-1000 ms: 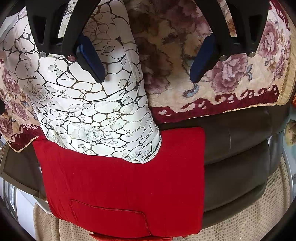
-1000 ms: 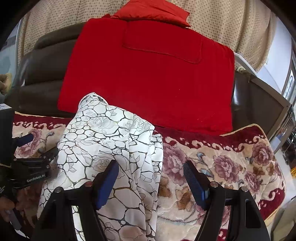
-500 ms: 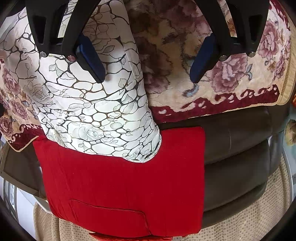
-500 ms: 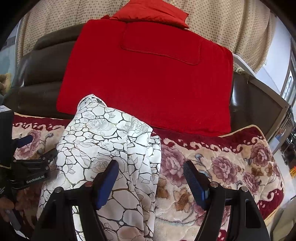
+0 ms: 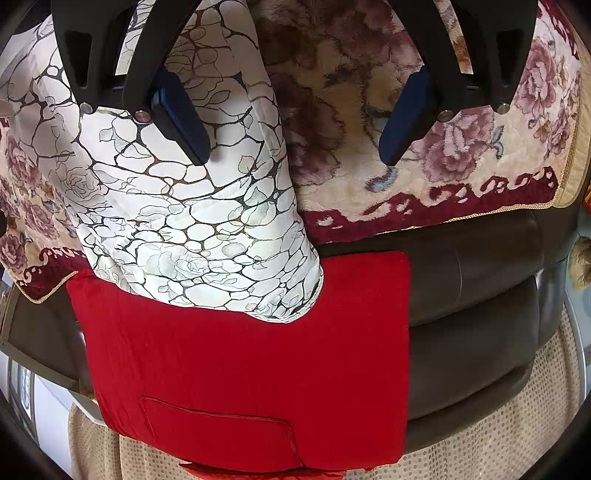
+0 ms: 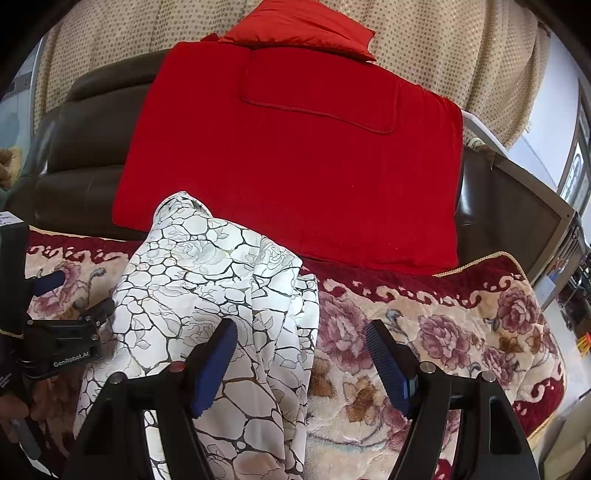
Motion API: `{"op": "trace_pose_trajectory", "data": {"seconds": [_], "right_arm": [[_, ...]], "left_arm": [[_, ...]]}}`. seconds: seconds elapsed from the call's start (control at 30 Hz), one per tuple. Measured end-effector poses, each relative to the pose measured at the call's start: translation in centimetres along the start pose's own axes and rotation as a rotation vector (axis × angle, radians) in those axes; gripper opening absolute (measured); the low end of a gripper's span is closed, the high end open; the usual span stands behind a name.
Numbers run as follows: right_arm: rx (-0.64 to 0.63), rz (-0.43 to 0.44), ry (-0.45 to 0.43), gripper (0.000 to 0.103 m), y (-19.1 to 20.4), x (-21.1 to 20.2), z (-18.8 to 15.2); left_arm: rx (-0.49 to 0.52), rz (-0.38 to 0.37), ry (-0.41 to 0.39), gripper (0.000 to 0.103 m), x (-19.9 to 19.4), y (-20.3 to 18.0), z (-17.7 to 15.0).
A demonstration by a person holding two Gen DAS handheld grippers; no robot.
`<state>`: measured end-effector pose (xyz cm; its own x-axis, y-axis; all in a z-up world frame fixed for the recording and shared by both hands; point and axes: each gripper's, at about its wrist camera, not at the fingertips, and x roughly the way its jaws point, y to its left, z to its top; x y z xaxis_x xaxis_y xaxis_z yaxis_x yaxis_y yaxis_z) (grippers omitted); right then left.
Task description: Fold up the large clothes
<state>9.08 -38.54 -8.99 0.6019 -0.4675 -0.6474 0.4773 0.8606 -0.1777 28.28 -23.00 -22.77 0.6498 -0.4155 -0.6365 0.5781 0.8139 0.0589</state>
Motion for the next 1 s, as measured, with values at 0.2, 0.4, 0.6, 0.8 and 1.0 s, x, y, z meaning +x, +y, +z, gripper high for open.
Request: {"op": "trace_pose_trajectory", "data": {"seconds": [0.2, 0.4, 0.6, 0.8, 1.0], "right_arm": [[-0.003, 0.002, -0.002, 0.076, 0.1, 0.1, 0.1], [-0.001, 0.006, 0.000, 0.076, 0.1, 0.2, 0.1], [0.048, 0.089, 0.078, 0.076, -1.8, 3.5, -0.7], [0.446, 0.385, 0.187, 0.076, -9.3, 9.4, -3.6], [0.535, 0.555, 0.247, 0.076, -9.4, 12.7, -3.9]], "left_arm": [[0.001, -0.001, -0.003, 0.093, 0.0, -0.1, 0.0], [0.006, -0.008, 0.000, 0.093, 0.0, -0.2, 0.1], [-0.051, -0.134, 0.085, 0.093, 1.0, 1.3, 0.2], [-0.165, -0.251, 0.181, 0.093, 2.8, 3.4, 0.0], [-0.212, -0.324, 0.239, 0.093, 4.4, 3.4, -0.4]]}}
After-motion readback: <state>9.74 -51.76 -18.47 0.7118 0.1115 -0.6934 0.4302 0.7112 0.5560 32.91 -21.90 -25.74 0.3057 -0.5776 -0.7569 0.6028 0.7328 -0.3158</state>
